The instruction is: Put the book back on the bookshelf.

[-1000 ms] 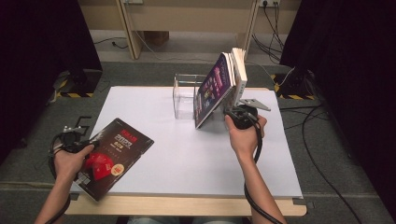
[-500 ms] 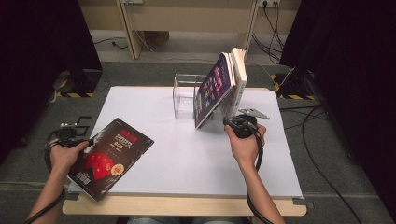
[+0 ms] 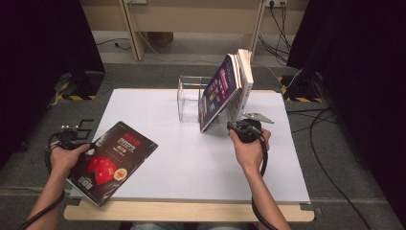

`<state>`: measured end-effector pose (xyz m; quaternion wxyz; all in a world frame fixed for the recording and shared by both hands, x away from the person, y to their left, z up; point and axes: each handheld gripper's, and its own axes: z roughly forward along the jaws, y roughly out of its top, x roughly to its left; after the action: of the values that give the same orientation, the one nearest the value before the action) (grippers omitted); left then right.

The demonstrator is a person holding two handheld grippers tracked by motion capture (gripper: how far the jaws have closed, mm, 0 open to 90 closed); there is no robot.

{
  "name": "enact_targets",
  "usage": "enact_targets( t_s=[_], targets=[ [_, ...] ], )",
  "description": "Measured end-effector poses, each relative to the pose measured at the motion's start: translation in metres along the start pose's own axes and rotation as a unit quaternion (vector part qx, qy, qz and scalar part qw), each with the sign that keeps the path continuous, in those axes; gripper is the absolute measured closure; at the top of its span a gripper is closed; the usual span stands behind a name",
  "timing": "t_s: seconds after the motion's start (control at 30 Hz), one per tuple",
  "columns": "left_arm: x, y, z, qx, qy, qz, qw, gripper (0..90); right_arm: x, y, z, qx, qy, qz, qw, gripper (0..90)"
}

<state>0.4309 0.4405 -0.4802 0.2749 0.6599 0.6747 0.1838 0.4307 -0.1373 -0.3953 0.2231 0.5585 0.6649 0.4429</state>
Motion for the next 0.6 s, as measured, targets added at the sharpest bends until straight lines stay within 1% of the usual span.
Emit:
enact_targets(
  t_s=[0.03, 0.13, 0.23, 0.3, 0.43, 0.53, 0.6],
  targets=[
    [-0.0001, -0.0006, 0.0012, 0.001, -0.003, -0.002, 1.0, 54.7, 0.0001, -0.0003, 0.0003, 0.0, -0.001, 0.001, 1.0, 60.9],
    [0.0008, -0.0008, 0.0007, -0.001, -0.002, -0.005, 1.0, 56.2, -0.0003, -0.0015, 0.0014, 0.002, -0.001, 0.0, 1.0, 60.8],
    [0.001, -0.0004, -0.0012, 0.001, 0.008, 0.002, 1.0, 62.9, -0.0001, -0.0019, 0.0016, 0.002, -0.002, 0.0, 1.0, 60.7],
    [0.0004, -0.0004, -0.0015, 0.002, 0.011, 0.004, 0.9999, 65.0, 0.0005, -0.0018, 0.0016, 0.001, -0.002, 0.0, 1.0, 60.5],
    [-0.0001, -0.0005, -0.0037, 0.01, 0.015, 0.0, 0.9998, 70.6, 0.0008, -0.0025, 0.0028, 0.003, -0.001, -0.001, 1.0, 60.4],
    [-0.0031, -0.0017, -0.0056, 0.014, 0.02, 0.008, 0.9997, 73.9, 0.0012, -0.0042, 0.005, 0.008, -0.001, 0.001, 1.0, 60.8],
    [-0.0044, -0.0024, -0.0073, 0.018, 0.025, 0.015, 0.9994, 78.1, 0.0016, -0.0054, 0.0065, 0.01, -0.001, -0.002, 0.9999, 61.8]
  ],
)
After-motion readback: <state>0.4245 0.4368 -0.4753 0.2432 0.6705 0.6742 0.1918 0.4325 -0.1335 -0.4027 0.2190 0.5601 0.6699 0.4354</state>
